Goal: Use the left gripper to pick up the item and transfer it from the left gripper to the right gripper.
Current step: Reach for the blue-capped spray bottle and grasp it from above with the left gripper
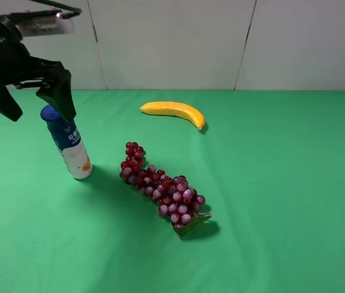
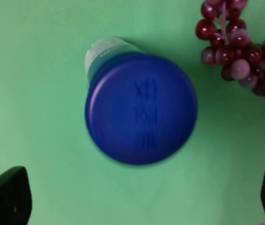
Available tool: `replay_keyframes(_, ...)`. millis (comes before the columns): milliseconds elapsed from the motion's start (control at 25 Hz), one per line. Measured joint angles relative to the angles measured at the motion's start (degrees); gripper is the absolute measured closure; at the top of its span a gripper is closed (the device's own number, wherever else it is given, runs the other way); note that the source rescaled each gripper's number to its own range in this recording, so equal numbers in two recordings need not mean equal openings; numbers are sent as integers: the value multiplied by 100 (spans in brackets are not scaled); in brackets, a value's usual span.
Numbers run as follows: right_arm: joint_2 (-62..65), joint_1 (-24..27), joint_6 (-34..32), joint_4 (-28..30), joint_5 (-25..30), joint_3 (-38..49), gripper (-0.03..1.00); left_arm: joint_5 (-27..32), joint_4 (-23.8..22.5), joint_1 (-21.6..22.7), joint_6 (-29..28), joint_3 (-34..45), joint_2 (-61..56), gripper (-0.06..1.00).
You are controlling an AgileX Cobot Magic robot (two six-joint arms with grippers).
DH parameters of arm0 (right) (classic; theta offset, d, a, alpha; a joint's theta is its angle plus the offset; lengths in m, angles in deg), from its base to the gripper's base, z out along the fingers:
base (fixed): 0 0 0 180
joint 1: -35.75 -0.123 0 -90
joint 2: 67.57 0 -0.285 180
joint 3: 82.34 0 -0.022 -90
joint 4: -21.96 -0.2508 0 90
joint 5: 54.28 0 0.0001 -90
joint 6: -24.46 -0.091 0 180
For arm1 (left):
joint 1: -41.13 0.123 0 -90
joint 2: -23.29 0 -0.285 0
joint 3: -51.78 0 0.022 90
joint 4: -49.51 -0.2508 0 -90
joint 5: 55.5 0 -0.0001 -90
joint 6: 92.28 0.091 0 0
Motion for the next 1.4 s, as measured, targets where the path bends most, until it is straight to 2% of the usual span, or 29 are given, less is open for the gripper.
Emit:
replay_keyframes(480,0,0,0,0,0,0,-3,-528,-632,-503,-187,-11,679,-6)
replay_keyframes(1120,0,0,0,0,0,0,-3,-692,-758,-519,-190,30,1038,-6)
replay_keyframes(1240,0,0,0,0,0,0,-3,-698,-753,-519,-190,30,1044,5)
replay_keyframes(1400,0,0,0,0,0,0,-3,-698,-748,-519,-190,30,1056,44)
